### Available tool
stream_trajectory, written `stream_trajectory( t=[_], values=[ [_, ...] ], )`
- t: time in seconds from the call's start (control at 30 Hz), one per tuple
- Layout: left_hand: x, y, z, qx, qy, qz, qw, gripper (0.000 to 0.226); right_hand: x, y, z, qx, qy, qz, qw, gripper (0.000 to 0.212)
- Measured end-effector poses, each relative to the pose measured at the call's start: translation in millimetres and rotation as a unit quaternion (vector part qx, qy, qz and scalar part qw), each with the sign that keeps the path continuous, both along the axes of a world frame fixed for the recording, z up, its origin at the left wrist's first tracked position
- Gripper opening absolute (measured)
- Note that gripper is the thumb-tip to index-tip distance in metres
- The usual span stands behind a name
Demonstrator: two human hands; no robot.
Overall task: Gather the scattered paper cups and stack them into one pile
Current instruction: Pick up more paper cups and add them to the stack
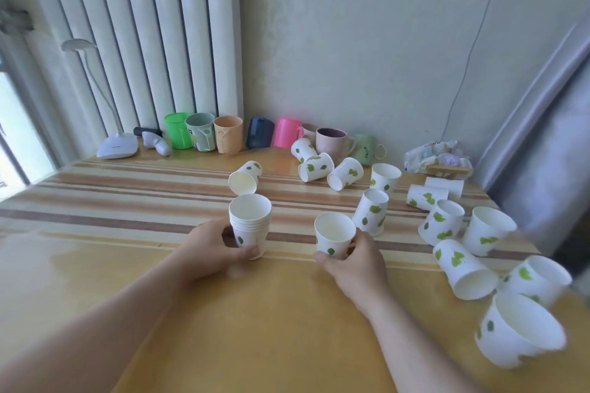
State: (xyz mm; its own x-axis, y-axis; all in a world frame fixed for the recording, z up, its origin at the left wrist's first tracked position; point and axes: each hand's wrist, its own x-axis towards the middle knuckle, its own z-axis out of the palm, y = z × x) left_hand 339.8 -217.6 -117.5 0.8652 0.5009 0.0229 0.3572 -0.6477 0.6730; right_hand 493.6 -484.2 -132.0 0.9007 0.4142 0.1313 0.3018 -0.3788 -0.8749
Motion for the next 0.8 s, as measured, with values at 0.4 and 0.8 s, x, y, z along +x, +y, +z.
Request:
stream_trajectory(
  t=[0.4, 0.8],
  values=[
    [32.3, -22.5, 13.8, -0.048, 0.037, -0.103, 0.993, 0.047, 2.1, -9.1, -5.2, 0.081, 0.028, -0.029, 0.996, 0.056],
    [33.9, -20.3, -9.6, 0.031, -0.080, -0.108, 0.990, 0.048, -22.0, 58.7, 86.6, 0.215, 0.042, 0.040, 0.975, 0.066]
  ],
)
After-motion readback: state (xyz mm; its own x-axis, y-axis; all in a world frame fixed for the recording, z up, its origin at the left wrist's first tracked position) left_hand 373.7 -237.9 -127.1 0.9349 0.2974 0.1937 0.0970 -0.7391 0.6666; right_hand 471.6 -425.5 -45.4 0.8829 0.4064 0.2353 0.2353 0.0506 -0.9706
